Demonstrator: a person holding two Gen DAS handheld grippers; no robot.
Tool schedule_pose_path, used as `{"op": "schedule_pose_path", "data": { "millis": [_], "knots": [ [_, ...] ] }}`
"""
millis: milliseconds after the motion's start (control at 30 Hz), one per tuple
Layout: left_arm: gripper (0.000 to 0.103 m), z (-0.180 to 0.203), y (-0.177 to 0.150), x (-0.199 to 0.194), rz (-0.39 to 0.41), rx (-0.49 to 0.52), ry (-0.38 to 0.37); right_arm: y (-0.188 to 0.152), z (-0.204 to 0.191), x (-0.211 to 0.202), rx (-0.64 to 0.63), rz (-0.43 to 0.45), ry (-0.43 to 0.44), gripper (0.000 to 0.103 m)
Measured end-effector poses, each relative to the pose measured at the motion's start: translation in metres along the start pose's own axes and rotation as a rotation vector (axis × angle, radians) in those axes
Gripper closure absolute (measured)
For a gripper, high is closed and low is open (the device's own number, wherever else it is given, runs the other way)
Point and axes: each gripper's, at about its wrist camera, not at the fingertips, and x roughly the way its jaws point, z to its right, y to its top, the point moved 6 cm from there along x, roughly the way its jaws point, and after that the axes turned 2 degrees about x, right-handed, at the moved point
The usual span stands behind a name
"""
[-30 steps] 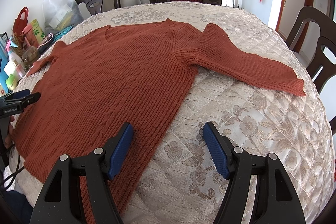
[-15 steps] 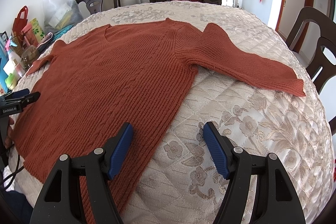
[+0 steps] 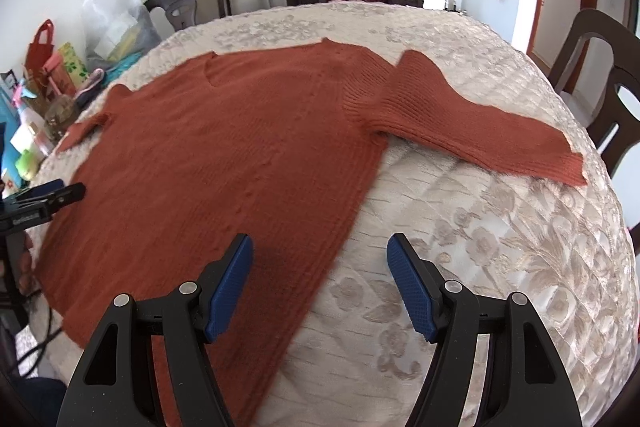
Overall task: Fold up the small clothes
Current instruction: 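Grasp the cuff of the sleeve nearest the left tool with the left tool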
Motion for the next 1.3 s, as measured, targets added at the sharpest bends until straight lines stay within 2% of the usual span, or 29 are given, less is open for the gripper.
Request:
{"op": "schedule_pose_path", "data": {
  "millis": [200,667,800,1033,1133,1300],
  "knots": [
    [0.012,-0.006,0.01,-0.005,0.027,-0.014,0.013,0.006,-0.018,0.001,-0.053,0.007,0.018,0.033],
    [0.015,-0.029,0.028,0.005,0.041,-0.049,0.017,0.032,-0.05,0.027,-0.083,-0.009,0.086,0.033],
    [0.015,-0.054,0.037,0.008,0.055,-0.12,0.023,0.039,-0.056,0.037,-0.092,-0.02,0.106,0.033],
    [0.015,-0.114,0.043,0.017,0.078,-0.33,0.001,0.05,-0.06,0.049,-0.08,-0.032,0.129,0.033],
    [0.015,-0.136,0.044,0.018,0.092,-0.4,0.014,0.05,-0.059,0.052,-0.076,-0.041,0.135,0.033],
    [0.015,-0.161,0.046,0.025,0.099,-0.467,0.038,0.048,-0.057,0.054,-0.07,-0.047,0.14,0.033]
  ]
}}
